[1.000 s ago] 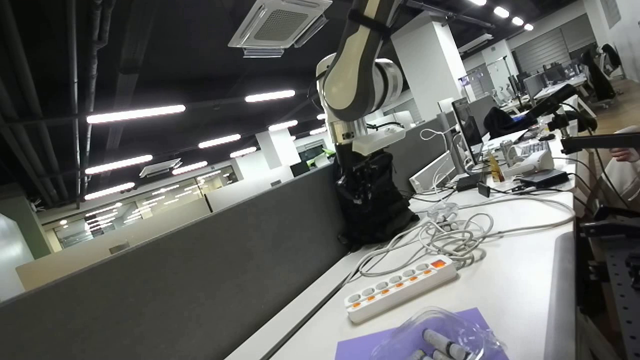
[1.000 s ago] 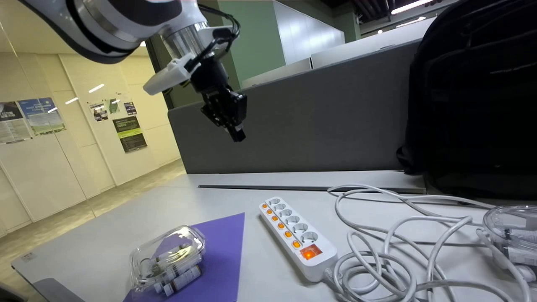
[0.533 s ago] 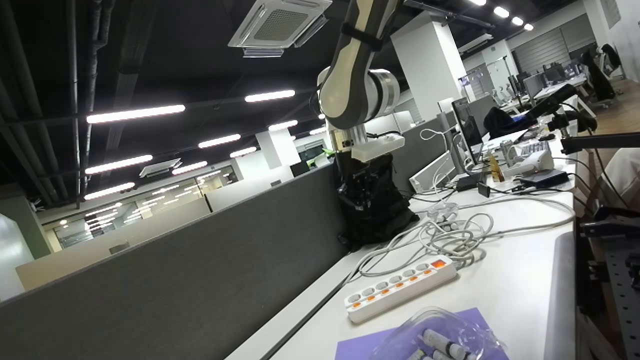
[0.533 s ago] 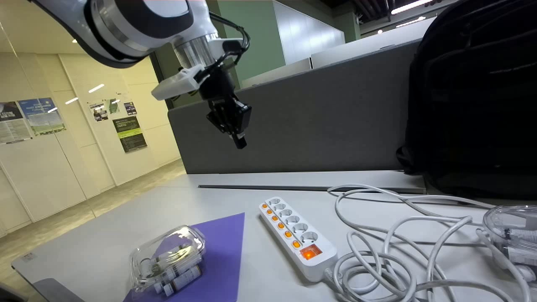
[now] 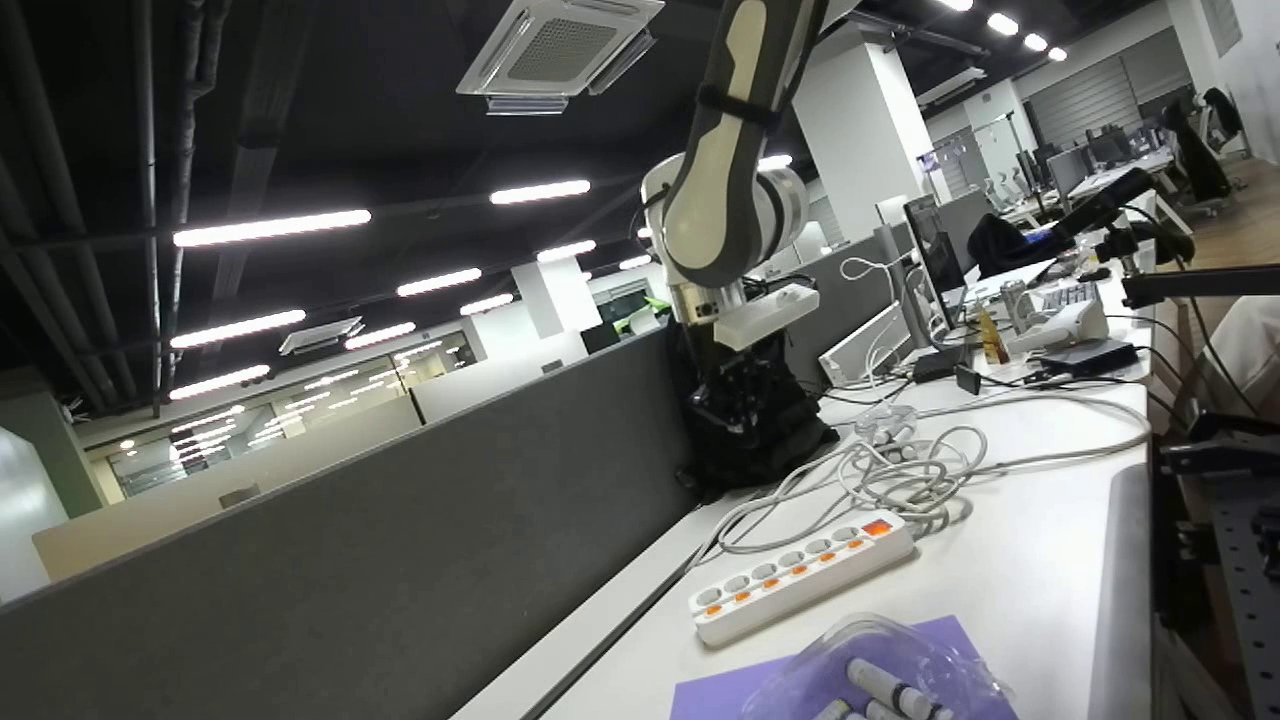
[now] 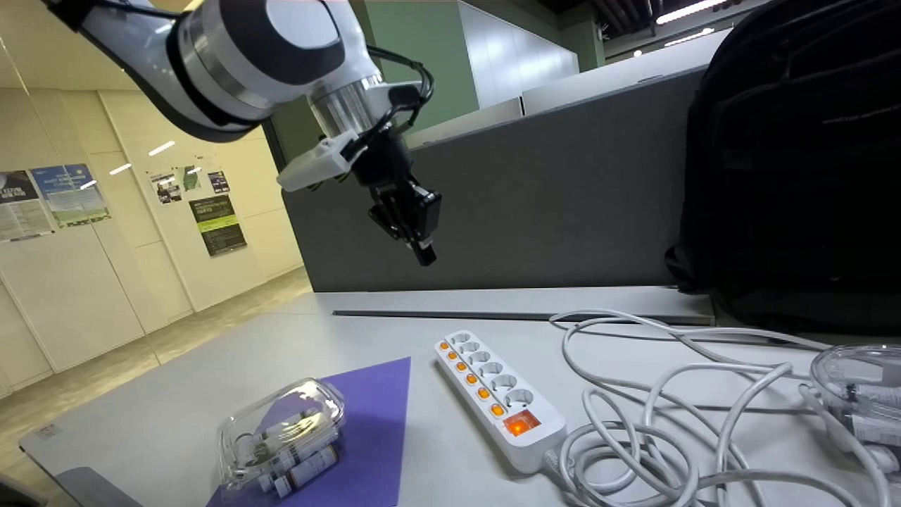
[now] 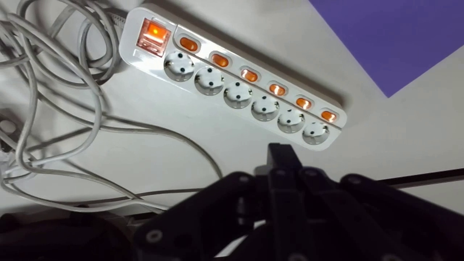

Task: Turn off the fourth switch from the left

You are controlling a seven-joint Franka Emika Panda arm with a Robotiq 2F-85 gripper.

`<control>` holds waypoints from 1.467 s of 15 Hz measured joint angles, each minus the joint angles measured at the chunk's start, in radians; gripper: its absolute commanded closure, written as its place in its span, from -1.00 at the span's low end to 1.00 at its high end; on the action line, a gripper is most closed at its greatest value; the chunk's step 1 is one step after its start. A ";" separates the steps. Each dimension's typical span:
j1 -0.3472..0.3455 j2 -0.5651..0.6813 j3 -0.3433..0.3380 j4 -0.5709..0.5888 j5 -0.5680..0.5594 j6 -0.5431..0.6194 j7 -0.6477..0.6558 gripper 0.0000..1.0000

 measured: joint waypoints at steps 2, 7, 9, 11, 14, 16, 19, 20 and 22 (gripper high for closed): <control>0.001 0.052 -0.022 0.005 -0.060 0.035 0.076 1.00; 0.035 0.187 -0.086 0.038 -0.103 0.098 0.174 1.00; 0.058 0.237 -0.112 0.055 -0.099 0.122 0.186 1.00; 0.077 0.280 -0.130 0.073 -0.089 0.145 0.189 1.00; 0.098 0.336 -0.139 0.096 -0.051 0.189 0.179 1.00; 0.107 0.364 -0.136 0.111 -0.006 0.194 0.156 1.00; 0.112 0.398 -0.125 0.131 0.056 0.191 0.110 1.00; 0.113 0.407 -0.124 0.137 0.068 0.190 0.100 1.00; 0.115 0.424 -0.123 0.147 0.084 0.189 0.087 1.00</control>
